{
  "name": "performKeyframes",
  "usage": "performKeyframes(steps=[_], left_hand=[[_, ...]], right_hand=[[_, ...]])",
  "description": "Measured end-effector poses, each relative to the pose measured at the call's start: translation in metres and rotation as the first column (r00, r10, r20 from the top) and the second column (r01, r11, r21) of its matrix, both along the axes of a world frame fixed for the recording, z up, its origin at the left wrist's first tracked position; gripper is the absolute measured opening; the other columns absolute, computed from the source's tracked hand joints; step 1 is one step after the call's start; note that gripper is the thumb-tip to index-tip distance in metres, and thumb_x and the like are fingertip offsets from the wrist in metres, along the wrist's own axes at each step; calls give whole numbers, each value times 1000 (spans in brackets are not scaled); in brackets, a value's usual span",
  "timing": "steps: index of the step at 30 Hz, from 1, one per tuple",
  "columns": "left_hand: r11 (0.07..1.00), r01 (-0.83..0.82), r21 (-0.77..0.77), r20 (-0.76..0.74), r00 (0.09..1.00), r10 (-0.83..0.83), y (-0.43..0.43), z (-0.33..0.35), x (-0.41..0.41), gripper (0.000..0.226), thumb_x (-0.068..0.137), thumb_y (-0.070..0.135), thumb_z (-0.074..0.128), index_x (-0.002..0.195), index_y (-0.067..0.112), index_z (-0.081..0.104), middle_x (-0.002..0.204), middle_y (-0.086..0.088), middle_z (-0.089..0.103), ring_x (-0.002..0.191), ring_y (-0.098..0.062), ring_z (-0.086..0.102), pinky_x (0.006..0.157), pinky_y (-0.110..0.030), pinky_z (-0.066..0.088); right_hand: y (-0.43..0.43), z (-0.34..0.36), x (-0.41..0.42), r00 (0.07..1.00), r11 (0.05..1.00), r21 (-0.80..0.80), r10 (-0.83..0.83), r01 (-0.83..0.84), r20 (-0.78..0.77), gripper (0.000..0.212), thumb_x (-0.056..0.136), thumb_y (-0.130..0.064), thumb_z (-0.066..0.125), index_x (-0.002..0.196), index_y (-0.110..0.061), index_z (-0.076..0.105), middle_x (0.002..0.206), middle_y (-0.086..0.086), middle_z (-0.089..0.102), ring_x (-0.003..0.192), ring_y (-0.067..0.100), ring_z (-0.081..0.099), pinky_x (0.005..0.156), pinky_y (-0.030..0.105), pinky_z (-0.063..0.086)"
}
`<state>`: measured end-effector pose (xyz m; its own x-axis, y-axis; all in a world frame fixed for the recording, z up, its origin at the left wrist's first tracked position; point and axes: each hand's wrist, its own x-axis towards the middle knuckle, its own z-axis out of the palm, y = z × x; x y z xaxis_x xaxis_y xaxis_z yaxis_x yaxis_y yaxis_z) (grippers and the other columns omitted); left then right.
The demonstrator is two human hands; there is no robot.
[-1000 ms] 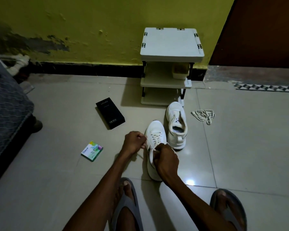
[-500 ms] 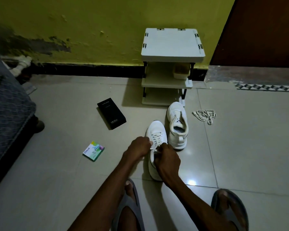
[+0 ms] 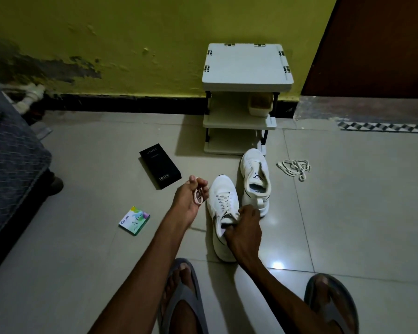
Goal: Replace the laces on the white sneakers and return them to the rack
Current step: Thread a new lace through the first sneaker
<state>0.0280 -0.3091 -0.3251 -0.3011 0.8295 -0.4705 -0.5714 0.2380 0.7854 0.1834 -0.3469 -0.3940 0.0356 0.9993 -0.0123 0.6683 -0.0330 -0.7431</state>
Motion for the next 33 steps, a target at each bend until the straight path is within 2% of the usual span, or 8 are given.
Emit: performKeyframes(steps=[1, 2, 4, 8, 10, 13, 21, 33], left_hand=[[994, 97, -42, -246, 964, -104, -1, -6, 2, 37, 106, 19, 38, 78, 6, 60, 70, -5, 57, 54, -13, 53, 54, -22, 44], [970, 216, -108, -526, 816, -240, 0, -13, 2, 35, 105, 19, 40, 83, 7, 65, 71, -4, 59, 59, -14, 53, 55, -22, 43], [886, 367, -284, -837, 356, -416, 1, -20, 5, 27, 99, 18, 48, 93, 10, 72, 87, -5, 69, 80, -18, 62, 69, -24, 43], [683, 370, -630, -768, -162, -620, -4, -26, 19, 31, 94, 31, 56, 104, 5, 69, 111, -19, 63, 105, -33, 60, 84, -31, 45], [612, 311, -727, -687, -324, -651, -7, -31, 26, 42, 96, 40, 53, 121, 7, 60, 126, -18, 55, 116, -35, 52, 93, -36, 42], [570, 318, -757, -653, -358, -667, -7, -33, 22, 43, 95, 45, 53, 121, 11, 55, 129, -15, 51, 121, -34, 44, 98, -39, 35], [601, 368, -709, -699, -258, -667, -13, -38, 16, 32, 93, 44, 53, 105, 15, 56, 118, -7, 56, 116, -29, 42, 96, -42, 30], [733, 408, -544, -822, -87, -562, -26, -42, 16, 23, 95, 40, 50, 86, 20, 43, 85, -2, 56, 99, -27, 53, 90, -37, 26]], right_hand=[[1, 0, 1, 1000, 1000, -17, 5, -5, 0, 51, 62, -15, 76, 105, -13, 48, 105, 5, 49, 86, 26, 56, 64, 31, 44], [2, 0, 3, 1000, 999, -46, 5, -5, -2, 50, 62, -15, 76, 105, -13, 50, 106, 5, 50, 86, 26, 57, 66, 31, 46], [4, -1, 7, 1000, 993, -115, -1, 1, -8, 44, 65, -16, 75, 103, -14, 52, 104, 5, 54, 89, 26, 58, 71, 29, 46], [5, -4, 13, 1000, 985, -171, -23, 23, 5, 32, 77, -24, 72, 98, -11, 52, 99, 9, 59, 92, 30, 60, 77, 33, 47], [4, -4, 13, 999, 983, -178, -33, 35, 12, 29, 80, -25, 70, 97, -10, 52, 99, 11, 60, 92, 31, 62, 79, 37, 50], [2, -3, 9, 998, 983, -183, -20, 30, 57, 31, 82, -29, 69, 102, -11, 53, 102, 11, 63, 94, 32, 63, 80, 38, 52], [19, 15, 19, 962, 988, -131, 113, -82, 249, 15, 87, -35, 65, 89, -20, 65, 88, 0, 70, 83, 21, 67, 62, 23, 36], [35, 17, 31, 934, 975, -216, 123, -51, 335, 28, 83, -42, 65, 97, -18, 68, 102, 6, 69, 95, 30, 67, 73, 28, 46]])
